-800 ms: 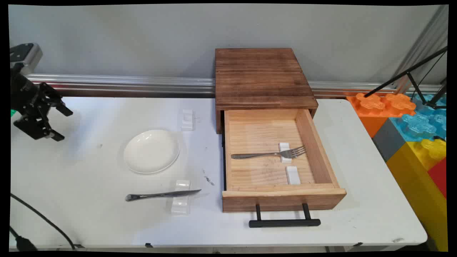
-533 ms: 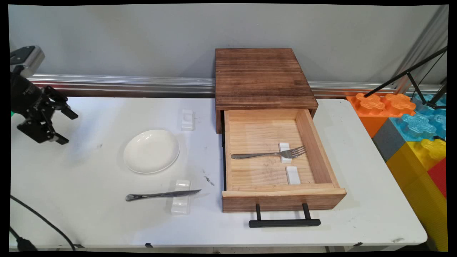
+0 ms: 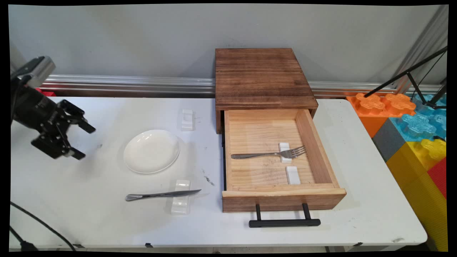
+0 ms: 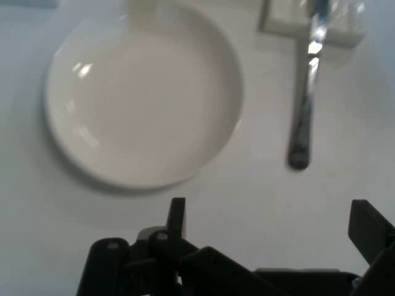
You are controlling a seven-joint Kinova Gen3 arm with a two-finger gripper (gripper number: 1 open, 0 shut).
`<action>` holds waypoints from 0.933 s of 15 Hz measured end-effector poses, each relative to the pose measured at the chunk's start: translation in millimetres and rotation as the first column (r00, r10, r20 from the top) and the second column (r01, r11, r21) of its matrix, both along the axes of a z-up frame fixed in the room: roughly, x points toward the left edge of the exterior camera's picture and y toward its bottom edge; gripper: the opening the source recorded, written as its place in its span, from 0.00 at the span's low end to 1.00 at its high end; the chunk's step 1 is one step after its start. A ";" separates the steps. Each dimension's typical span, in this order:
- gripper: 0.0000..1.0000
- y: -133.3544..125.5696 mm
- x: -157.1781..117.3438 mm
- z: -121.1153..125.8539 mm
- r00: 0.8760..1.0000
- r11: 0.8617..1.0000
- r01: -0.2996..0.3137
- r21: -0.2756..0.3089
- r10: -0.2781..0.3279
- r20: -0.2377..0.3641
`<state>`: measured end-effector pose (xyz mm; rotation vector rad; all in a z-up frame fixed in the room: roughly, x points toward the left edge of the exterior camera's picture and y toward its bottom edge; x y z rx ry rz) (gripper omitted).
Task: Pick up the knife from the right of the white plate
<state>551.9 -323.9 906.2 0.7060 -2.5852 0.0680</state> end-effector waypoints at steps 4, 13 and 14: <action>1.00 9.0 -24.0 -14.7 0.998 0.999 0.026 0.019 -0.025 -0.065; 1.00 18.6 -68.6 -61.9 0.986 0.998 0.067 0.014 -0.064 -0.157; 1.00 18.3 -72.6 -69.6 0.984 0.997 0.073 0.009 -0.070 -0.162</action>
